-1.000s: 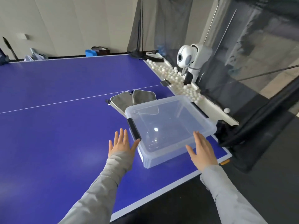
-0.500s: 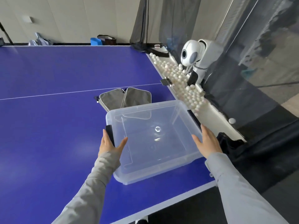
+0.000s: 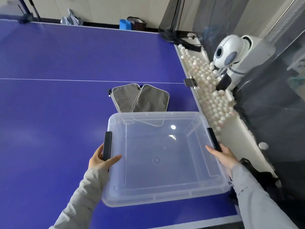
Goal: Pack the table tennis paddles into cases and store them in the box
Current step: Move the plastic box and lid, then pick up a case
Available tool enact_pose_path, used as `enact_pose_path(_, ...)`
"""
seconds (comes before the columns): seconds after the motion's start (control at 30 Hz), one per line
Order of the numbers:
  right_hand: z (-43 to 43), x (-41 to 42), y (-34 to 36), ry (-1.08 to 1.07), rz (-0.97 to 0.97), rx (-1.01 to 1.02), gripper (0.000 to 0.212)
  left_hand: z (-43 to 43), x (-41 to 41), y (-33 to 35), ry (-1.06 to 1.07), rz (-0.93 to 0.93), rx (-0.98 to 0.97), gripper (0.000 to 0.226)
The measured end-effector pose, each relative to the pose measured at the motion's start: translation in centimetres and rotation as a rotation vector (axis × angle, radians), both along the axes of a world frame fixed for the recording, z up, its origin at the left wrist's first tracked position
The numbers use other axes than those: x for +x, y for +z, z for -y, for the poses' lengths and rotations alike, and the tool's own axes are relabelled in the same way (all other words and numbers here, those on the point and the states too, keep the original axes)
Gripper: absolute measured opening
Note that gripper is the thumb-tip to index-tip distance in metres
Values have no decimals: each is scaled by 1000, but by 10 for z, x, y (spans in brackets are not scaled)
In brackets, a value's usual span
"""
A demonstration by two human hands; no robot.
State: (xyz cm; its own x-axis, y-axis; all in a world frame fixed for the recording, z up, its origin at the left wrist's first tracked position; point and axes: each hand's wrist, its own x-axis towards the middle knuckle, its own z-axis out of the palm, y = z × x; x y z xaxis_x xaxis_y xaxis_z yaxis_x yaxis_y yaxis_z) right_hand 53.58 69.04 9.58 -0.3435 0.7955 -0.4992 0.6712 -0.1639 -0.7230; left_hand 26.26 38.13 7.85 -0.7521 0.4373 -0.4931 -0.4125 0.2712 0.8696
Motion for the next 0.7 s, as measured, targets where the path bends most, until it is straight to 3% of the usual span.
enact_pose_path(0.3, -2, 5, -15, -28, -129, -73, 15, 0, -6, -1, 24, 141, 6, 58)
enact_pose_path(0.47, -4, 4, -14, -34, -174, -105, 34, -1, -8, 3, 60, 155, -21, 65)
enact_pose_path(0.63, -4, 5, -11, -42, -199, -194, 30, 1, -10, 1, 83, 184, -3, 67)
enact_pose_path(0.7, -7, 9, -8, -72, -212, -319, 46, 1, -10, 0, 68, 191, -9, 68)
